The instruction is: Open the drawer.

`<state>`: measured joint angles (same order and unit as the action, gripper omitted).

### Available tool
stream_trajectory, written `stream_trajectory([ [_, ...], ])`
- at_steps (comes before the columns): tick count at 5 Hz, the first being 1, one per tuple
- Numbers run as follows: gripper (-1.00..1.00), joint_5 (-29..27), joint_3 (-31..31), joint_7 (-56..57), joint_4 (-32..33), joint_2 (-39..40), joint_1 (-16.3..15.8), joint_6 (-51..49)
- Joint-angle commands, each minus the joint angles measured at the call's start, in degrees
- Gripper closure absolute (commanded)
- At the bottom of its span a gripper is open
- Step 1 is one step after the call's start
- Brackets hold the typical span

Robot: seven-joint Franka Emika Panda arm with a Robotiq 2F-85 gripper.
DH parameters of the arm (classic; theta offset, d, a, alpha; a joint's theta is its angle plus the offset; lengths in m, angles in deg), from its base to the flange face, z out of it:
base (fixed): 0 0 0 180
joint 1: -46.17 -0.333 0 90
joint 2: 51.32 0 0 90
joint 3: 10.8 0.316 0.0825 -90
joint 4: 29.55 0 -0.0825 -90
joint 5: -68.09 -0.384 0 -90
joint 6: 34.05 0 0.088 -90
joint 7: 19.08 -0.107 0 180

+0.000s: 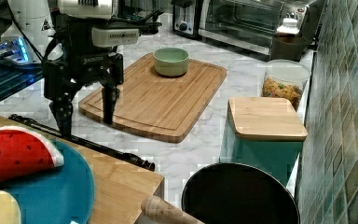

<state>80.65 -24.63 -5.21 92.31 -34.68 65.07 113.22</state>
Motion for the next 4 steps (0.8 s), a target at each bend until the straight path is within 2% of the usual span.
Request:
stream_trajectory([
  [1,-1.0,-8.9,3.3,8.0,0.7,5.4,3.9,4.5],
  [2,-1.0,-8.3,1.9,6.7,1.4,6.1,2.4,4.4],
  [4,-1.0,-7.3,1.3,7.7,1.2,7.7,2.6,7.5],
])
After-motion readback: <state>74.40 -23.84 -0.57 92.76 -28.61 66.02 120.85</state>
